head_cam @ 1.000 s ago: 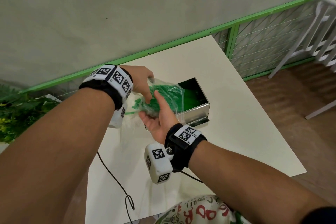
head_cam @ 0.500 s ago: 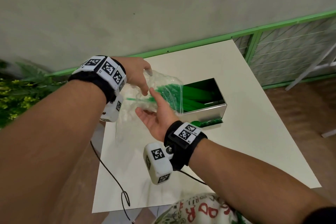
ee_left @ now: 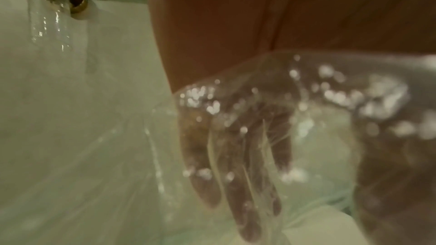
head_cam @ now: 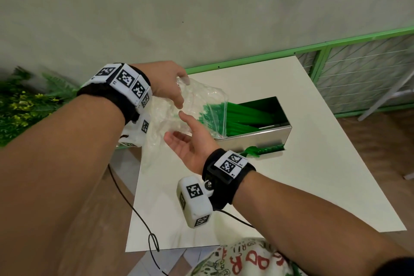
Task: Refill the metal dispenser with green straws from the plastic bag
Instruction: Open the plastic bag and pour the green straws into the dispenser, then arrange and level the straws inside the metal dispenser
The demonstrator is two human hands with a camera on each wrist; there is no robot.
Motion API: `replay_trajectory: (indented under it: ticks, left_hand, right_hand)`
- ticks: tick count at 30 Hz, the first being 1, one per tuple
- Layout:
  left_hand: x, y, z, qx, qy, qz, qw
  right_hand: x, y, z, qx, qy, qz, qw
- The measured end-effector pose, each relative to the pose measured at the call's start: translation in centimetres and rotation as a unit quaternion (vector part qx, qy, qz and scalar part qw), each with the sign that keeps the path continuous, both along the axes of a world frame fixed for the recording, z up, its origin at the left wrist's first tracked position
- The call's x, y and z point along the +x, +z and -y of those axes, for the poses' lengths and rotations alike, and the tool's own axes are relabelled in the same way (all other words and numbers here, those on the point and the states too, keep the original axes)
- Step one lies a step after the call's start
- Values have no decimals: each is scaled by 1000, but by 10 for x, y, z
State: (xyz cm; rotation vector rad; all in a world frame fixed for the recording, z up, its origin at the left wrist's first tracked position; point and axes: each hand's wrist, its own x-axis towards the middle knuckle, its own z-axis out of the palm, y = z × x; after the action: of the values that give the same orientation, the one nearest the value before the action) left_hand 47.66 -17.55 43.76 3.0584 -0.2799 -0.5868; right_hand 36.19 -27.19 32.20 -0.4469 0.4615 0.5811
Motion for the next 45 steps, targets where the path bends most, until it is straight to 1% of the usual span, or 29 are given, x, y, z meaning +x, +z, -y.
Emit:
replay_trajectory:
  ticks: [3, 6, 8, 12, 15, 17, 19, 20, 22, 24, 25, 27, 29, 31, 32, 35, 37, 40, 41, 43, 45]
  left_hand:
    - [-6, 4, -19, 6, 9, 1, 1000]
    - [-18, -1, -49, 22, 33, -14, 999]
    - [-27, -11, -76, 23, 62, -38, 997]
    - [-50, -42, -132, -26, 128, -113, 985]
    - [-72, -82, -162, -85, 198, -167, 962]
    - [-79, -124, -183, -154, 246, -183, 939]
    - [-91, -154, -182, -216, 290, -200, 911]
    - [-97, -163, -174, -233, 309, -206, 899]
    - [-105, -183, -158, -258, 346, -210, 877]
    - [-106, -209, -147, -272, 369, -225, 860]
    - [-105, -221, -140, -269, 379, -233, 854]
    - [-105, -242, -126, -253, 388, -244, 852]
    - [-106, -257, -110, -231, 379, -236, 865]
    - [-107, -268, -96, -197, 348, -212, 892]
    - [-106, -273, -90, -188, 336, -206, 900]
    - [-104, -285, -75, -184, 334, -194, 904]
    - [-104, -290, -68, -166, 339, -183, 908]
    - [-103, -292, -73, -91, 345, -133, 925]
    - [-102, -293, -79, -71, 355, -115, 925]
    - [-102, -291, -93, -57, 372, -96, 922]
    - [-104, -293, -106, -66, 377, -106, 918]
  right_hand:
    - [-5, 1, -5, -14, 43, 25, 999]
    - [-5, -7, -6, -66, 111, 49, 990]
    - [-5, -18, -3, -109, 164, 65, 978]
    - [-11, -39, 17, -205, 253, 106, 939]
    - [-14, -55, 45, -264, 276, 118, 917]
    - [-14, -65, 66, -299, 263, 114, 910]
    - [-12, -71, 87, -334, 248, 118, 902]
    - [-10, -73, 98, -354, 248, 128, 893]
    - [-6, -76, 117, -415, 255, 159, 859]
    - [0, -78, 134, -488, 256, 192, 812]
    - [3, -78, 141, -518, 254, 203, 791]
    - [10, -79, 152, -552, 248, 221, 765]
    - [14, -82, 161, -567, 252, 237, 747]
    - [17, -87, 168, -583, 263, 255, 725]
    - [19, -91, 173, -592, 270, 265, 712]
    - [20, -100, 188, -609, 318, 289, 666]
    - [21, -103, 198, -615, 370, 301, 628]
    - [24, -104, 209, -634, 429, 313, 562]
    - [25, -104, 210, -641, 444, 320, 537]
    - [27, -105, 207, -648, 467, 347, 493]
    - [25, -103, 191, -644, 486, 386, 448]
